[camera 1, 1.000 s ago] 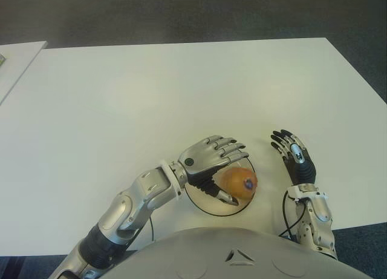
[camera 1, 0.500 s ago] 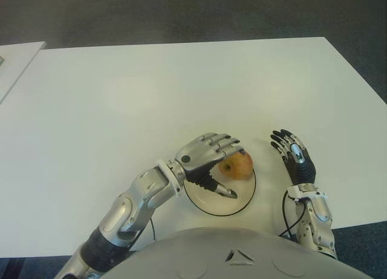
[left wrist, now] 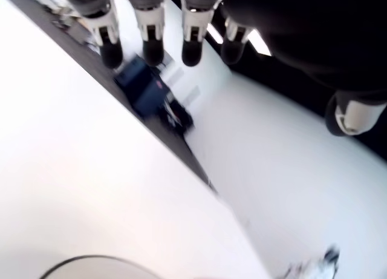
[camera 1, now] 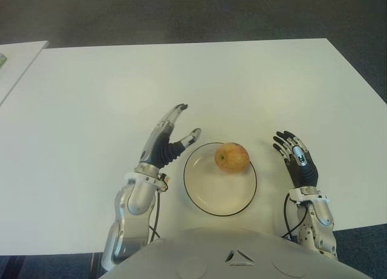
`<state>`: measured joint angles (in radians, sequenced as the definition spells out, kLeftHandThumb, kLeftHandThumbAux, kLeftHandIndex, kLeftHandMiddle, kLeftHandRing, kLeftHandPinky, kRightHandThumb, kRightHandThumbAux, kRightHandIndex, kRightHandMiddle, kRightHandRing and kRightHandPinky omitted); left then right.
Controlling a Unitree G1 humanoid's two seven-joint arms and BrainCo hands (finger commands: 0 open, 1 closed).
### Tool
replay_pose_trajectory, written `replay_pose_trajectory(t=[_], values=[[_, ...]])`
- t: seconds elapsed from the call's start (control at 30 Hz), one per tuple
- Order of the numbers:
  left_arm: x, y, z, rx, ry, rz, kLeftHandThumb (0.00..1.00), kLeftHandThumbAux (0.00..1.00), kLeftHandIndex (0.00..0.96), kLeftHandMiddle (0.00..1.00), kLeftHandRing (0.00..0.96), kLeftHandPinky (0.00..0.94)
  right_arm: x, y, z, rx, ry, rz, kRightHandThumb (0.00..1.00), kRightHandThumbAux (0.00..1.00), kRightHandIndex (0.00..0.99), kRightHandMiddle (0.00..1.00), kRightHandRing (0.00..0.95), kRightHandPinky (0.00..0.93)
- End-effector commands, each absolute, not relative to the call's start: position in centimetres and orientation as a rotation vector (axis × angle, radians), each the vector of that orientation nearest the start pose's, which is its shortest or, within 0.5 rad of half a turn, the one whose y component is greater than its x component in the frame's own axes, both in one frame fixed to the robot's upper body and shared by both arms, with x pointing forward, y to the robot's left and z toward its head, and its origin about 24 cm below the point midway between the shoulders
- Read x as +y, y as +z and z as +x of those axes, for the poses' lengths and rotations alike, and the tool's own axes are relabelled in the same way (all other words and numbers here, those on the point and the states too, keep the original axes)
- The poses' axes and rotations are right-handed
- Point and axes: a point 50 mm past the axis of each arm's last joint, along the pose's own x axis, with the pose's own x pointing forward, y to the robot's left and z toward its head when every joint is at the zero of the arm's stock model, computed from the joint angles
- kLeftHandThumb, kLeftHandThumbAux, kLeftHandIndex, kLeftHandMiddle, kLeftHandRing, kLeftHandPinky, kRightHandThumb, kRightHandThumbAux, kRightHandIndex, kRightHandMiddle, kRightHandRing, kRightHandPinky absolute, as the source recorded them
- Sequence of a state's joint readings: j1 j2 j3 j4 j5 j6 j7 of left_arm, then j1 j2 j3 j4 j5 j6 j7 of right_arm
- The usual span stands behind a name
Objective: Put the apples into the plate.
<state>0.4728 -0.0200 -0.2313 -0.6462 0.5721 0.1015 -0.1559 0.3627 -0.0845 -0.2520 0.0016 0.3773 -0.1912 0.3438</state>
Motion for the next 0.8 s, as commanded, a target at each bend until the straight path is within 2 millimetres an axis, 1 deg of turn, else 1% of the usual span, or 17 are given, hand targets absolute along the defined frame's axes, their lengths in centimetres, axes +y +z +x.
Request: replay_pose_trajectory(t=[0.03, 0.13, 0.23, 0.37, 0.43, 0.53, 0.6, 0.67, 0.7, 0.8], values=[[14.0, 6.3, 13.7, 0.006, 0.143, 0.077, 0.068, 0.4, 0.188, 0.086, 0.091, 0.187, -23.2, 0.3, 15.1, 0.088, -0.107, 0.184, 0.32, 0.501, 0.169, 0.201, 0.15, 0.14], [14.5, 5.5, 13.8, 0.003, 0.188, -0.008, 0.061, 0.417, 0.244, 0.121, 0.13, 0.231, -22.8, 1.3, 14.7, 0.09, -0.118, 0.134, 0.306, 0.516, 0.156, 0.18, 0.132, 0.122], [14.6, 5.0, 13.6, -0.003, 0.206, -0.055, 0.06, 0.427, 0.286, 0.146, 0.149, 0.226, -22.5, 1.8, 14.4, 0.096, -0.127, 0.104, 0.284, 0.529, 0.142, 0.153, 0.109, 0.106], [14.5, 4.3, 13.2, -0.009, 0.227, -0.119, 0.068, 0.439, 0.33, 0.17, 0.154, 0.188, -22.1, 2.3, 14.4, 0.094, -0.121, 0.092, 0.26, 0.535, 0.122, 0.113, 0.071, 0.075], [14.3, 4.0, 12.8, -0.009, 0.227, -0.143, 0.073, 0.444, 0.335, 0.173, 0.148, 0.166, -21.9, 2.6, 14.4, 0.094, -0.113, 0.093, 0.254, 0.536, 0.116, 0.099, 0.057, 0.061], [13.7, 3.0, 11.8, 0.021, 0.227, -0.178, 0.081, 0.453, 0.336, 0.161, 0.124, 0.125, -21.6, 2.9, 14.3, 0.093, -0.089, 0.094, 0.239, 0.538, 0.098, 0.072, 0.03, 0.029], [13.8, 2.2, 11.3, 0.049, 0.228, -0.182, 0.089, 0.46, 0.299, 0.135, 0.09, 0.095, -21.4, 3.0, 14.2, 0.093, -0.069, 0.092, 0.225, 0.539, 0.078, 0.049, 0.015, 0.014], [14.0, 1.2, 10.9, 0.089, 0.226, -0.172, 0.102, 0.471, 0.176, 0.085, 0.05, 0.064, -21.1, 3.1, 14.1, 0.097, -0.039, 0.074, 0.206, 0.543, 0.047, 0.021, 0.006, 0.006], [14.1, 0.9, 10.8, 0.097, 0.225, -0.169, 0.107, 0.475, 0.14, 0.069, 0.037, 0.053, -21.0, 3.1, 14.0, 0.099, -0.032, 0.07, 0.2, 0.545, 0.038, 0.013, 0.003, 0.003], [14.2, 0.5, 10.6, 0.119, 0.218, -0.161, 0.117, 0.487, 0.089, 0.039, 0.016, 0.03, -20.9, 3.0, 13.9, 0.108, -0.004, 0.044, 0.193, 0.548, 0.02, 0.004, 0.001, 0.001]])
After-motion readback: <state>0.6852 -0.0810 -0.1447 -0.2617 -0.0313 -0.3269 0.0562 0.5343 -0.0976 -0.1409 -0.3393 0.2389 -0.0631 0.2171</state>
